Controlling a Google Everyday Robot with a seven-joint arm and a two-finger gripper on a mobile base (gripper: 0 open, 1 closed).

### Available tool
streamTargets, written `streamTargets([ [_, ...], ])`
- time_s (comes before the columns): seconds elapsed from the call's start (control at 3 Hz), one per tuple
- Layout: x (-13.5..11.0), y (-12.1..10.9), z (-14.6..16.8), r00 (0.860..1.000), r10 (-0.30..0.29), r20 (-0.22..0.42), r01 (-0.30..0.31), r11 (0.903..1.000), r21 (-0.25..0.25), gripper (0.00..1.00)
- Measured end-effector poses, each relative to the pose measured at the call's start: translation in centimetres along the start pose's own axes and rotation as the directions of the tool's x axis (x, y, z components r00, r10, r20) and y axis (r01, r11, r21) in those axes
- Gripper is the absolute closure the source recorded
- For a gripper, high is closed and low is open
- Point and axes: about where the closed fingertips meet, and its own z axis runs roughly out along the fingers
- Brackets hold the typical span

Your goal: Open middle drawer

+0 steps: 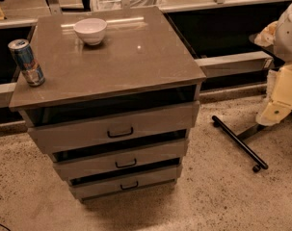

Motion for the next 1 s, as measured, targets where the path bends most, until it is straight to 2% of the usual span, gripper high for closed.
streamTargets([
  [0.33,0.0,0.0,0.0,1.0,0.0,0.0,0.0,1.0,0.0,0.0],
  [0.67,-0.9,0.5,3.4,0.995,-0.016,0.096,0.022,0.9981,-0.058,0.0],
  [1.0,-1.2,3.6,14.0,0.954,0.016,0.301,0.05,0.9758,-0.213,0.0],
])
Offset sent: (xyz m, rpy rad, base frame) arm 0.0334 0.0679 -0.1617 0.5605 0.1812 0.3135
